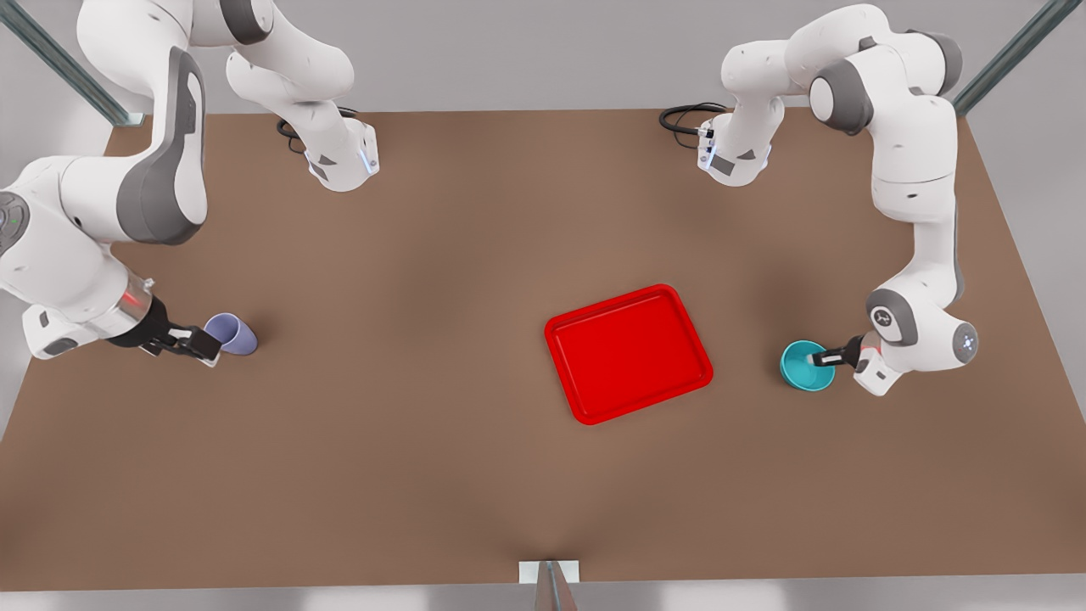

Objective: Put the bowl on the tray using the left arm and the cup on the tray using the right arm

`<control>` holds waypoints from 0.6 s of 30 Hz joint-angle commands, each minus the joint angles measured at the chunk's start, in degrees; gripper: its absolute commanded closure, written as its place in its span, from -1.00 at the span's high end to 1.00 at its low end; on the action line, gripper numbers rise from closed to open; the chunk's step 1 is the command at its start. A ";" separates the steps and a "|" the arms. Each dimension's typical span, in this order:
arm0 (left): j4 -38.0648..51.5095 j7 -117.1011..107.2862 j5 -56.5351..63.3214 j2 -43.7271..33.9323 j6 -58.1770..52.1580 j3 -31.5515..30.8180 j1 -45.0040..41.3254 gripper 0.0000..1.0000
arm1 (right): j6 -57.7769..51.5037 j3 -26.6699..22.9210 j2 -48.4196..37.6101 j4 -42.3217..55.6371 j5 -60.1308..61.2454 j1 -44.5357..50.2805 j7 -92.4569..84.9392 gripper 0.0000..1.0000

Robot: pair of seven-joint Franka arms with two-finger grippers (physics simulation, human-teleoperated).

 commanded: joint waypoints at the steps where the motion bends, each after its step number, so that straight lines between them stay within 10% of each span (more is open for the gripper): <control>1: 0.01 0.00 0.00 0.01 0.00 0.00 0.00 -0.57 | 0.00 0.00 -0.01 0.00 0.00 0.00 0.00 1.00; 9: 0.36 -1.93 -0.79 -2.45 -1.67 -0.18 -0.35 -0.57 | 0.00 0.00 0.08 0.00 0.00 0.00 0.00 1.00; 18: 4.58 -30.15 -0.44 -7.29 -9.23 -6.50 -21.27 -0.57 | 0.00 -0.09 0.26 0.09 0.00 0.00 -0.09 1.00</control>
